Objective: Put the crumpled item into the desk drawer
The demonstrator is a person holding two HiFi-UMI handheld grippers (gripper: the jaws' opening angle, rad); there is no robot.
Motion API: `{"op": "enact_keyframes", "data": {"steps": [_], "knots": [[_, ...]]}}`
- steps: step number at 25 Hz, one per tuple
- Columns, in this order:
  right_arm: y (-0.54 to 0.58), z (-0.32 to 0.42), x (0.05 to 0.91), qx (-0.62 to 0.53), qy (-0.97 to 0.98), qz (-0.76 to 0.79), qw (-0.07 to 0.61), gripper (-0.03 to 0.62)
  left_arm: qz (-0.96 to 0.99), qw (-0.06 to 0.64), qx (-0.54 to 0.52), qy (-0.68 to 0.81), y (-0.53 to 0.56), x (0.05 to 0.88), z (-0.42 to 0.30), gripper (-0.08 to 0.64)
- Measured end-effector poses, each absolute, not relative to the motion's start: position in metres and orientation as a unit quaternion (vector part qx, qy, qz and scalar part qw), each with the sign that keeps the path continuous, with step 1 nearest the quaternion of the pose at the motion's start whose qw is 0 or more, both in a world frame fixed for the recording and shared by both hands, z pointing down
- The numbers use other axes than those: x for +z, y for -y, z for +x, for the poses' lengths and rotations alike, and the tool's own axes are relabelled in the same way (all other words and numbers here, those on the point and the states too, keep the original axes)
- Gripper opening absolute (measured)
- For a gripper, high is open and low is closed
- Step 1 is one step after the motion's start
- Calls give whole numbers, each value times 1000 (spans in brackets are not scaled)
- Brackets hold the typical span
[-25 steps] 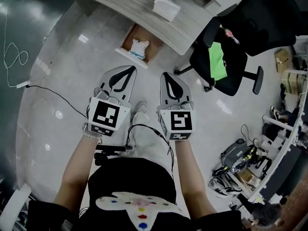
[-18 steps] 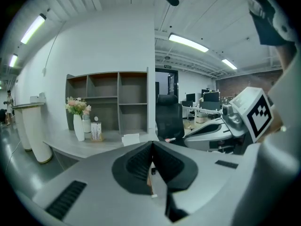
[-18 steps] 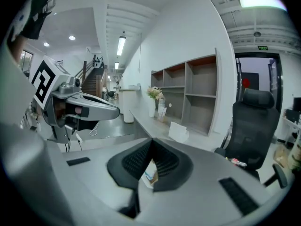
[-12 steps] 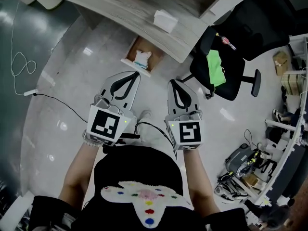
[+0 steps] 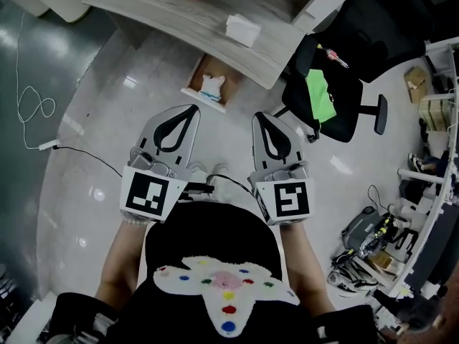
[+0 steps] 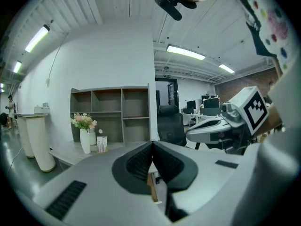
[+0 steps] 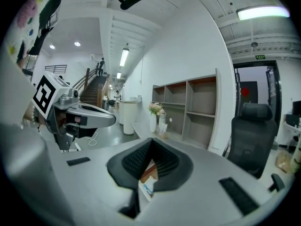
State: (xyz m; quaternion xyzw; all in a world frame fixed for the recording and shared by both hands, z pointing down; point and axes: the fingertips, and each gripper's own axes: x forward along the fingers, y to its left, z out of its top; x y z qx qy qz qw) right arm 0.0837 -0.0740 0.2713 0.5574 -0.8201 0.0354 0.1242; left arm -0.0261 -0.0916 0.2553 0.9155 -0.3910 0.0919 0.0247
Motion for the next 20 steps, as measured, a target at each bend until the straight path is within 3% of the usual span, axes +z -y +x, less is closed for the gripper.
{"op": "enact_keyframes", "data": {"steps": [20], "knots": [[65, 84, 255, 24, 820, 557, 132, 5, 914, 29, 95, 393, 91, 249, -32, 12]]}}
